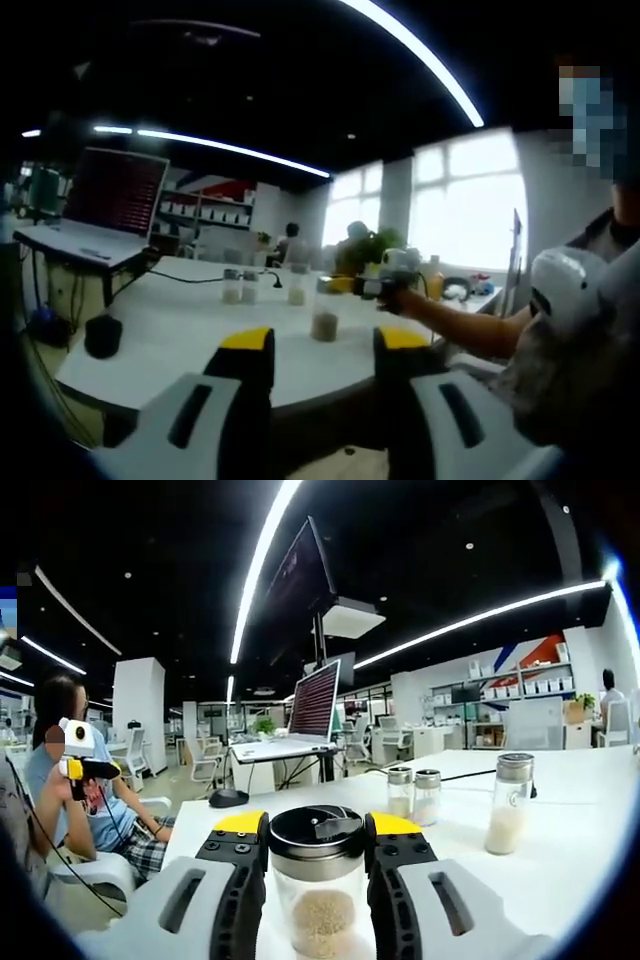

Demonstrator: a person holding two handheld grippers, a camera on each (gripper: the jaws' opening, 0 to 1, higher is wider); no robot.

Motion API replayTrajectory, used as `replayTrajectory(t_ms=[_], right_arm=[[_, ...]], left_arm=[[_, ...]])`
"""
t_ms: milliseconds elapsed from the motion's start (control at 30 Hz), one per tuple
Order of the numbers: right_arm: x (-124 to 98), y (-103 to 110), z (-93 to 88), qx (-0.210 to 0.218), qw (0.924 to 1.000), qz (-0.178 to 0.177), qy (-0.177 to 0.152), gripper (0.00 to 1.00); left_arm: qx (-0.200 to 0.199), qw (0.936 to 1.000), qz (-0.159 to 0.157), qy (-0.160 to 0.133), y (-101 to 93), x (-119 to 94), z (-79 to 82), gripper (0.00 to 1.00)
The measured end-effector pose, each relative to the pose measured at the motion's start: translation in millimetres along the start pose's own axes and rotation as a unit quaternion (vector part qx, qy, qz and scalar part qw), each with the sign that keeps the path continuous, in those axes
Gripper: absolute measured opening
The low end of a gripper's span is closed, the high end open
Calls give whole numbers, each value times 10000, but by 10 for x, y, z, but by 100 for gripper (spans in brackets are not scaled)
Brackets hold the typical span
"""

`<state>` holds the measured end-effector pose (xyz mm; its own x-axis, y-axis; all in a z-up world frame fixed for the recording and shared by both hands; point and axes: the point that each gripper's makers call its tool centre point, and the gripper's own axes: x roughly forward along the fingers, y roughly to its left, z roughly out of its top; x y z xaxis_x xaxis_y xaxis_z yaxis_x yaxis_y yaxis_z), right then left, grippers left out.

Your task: Rotate the seasoning bottle until the label or dispensing opening points toward the visible target arrow and the bottle remains upright within the marked orientation range

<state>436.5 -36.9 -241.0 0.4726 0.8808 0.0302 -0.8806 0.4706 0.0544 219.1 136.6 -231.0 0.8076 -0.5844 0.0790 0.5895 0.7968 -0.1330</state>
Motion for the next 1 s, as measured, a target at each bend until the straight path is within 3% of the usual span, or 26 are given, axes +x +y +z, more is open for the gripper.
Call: replayTrajectory(t_ms=[467, 600, 1000], right_arm=[[27, 66, -22, 95, 9979, 624, 119, 37], [33, 90, -25, 128, 9952, 966, 35, 37], [48, 71, -21, 237, 9886, 1474, 203, 37]], left_arm=[[71, 10000, -48, 15, -34, 0, 14, 42], [83, 9999, -67, 2, -55, 0, 19, 42], [174, 9998, -5, 97, -41, 15, -19, 42]])
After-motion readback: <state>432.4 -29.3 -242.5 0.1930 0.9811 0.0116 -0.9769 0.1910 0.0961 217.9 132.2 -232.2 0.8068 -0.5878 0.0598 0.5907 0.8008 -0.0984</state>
